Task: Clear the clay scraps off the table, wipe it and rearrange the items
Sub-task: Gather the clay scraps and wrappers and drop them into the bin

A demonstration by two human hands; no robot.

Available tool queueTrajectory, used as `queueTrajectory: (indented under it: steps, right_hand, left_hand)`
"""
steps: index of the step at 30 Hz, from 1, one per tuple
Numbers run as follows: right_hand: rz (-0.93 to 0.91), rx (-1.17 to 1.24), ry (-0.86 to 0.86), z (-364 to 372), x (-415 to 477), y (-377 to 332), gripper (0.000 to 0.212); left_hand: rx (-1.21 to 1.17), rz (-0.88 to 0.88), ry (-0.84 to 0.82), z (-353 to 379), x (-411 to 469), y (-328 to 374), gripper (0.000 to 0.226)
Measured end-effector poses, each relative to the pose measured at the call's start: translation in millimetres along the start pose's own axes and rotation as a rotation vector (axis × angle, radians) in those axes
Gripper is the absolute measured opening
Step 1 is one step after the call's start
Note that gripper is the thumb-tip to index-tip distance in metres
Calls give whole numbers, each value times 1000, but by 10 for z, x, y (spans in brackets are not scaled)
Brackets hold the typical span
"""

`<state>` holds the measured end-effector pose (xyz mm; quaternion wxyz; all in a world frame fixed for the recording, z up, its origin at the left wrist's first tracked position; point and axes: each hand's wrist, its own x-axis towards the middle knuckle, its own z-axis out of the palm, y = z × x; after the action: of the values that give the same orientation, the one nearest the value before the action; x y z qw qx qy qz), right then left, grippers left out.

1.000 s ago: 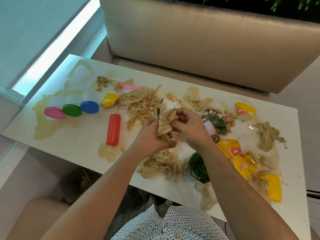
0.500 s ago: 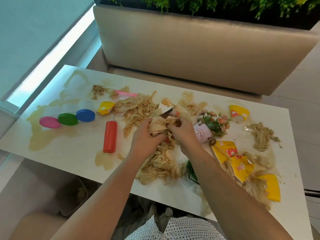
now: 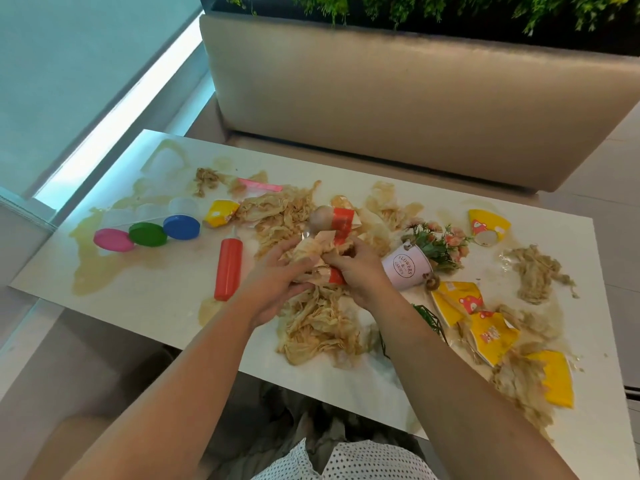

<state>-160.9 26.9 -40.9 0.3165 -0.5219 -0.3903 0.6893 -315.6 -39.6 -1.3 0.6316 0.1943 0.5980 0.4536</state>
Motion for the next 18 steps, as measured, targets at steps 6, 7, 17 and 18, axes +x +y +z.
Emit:
queueTrajectory:
  steps: [6,7,17,18]
  right_hand:
    - [-1,-99,-167,-42,51,-110,37]
    - [11,-144,-147,-71,55,-113,41]
    - [47,-1361,-244,-72,-242,933,75]
    - [23,-1404,-244,-59,-277,972,70]
  left_hand:
    - [53,-23,170,-169,89,-28,45]
    - [60,-10,203,-214,87,-44,42]
    - [12,-7,388,-476,-112,-352,19]
    - [7,-17,392,-489,-132,-386,19]
